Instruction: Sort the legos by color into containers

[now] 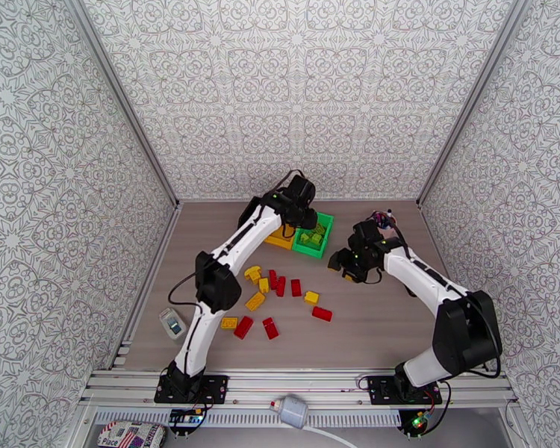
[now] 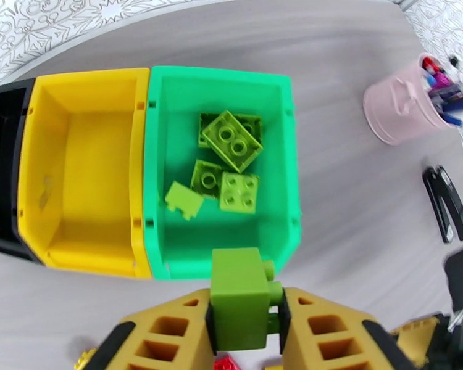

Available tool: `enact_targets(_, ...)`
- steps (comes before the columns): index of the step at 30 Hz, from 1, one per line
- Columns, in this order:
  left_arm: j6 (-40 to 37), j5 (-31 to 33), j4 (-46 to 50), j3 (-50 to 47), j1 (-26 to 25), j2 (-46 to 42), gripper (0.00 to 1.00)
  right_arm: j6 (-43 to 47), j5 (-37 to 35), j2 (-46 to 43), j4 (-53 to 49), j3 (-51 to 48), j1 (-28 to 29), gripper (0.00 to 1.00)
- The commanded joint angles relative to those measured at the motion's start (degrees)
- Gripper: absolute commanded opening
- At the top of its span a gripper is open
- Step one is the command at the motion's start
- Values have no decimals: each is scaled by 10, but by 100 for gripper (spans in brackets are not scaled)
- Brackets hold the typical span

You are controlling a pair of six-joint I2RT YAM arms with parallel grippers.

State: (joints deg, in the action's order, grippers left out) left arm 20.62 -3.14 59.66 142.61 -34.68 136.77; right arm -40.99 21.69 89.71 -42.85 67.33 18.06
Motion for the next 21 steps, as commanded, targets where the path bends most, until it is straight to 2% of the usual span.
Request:
enact_targets(1, 4, -27, 29, 33, 11, 35, 55, 9, 7, 13, -19, 29, 5, 58)
enact_targets(3, 10, -26, 25, 37, 15, 40, 68, 12, 8, 15, -24, 36, 5, 58)
enact_targets(5, 16, -26, 22, 37, 19, 37, 72, 17, 5, 13, -31, 39, 5, 58)
enact_targets(10, 14, -14, 16, 26, 16, 0, 73, 25, -4, -9, -42, 20, 5, 58)
enact_targets(14, 8, 7, 10, -21, 3, -57, 75, 25, -9, -41, -40, -12, 6, 58)
enact_targets(21, 13, 46, -29, -217, -28, -210, 81, 19, -27, -91, -43, -62, 34, 59)
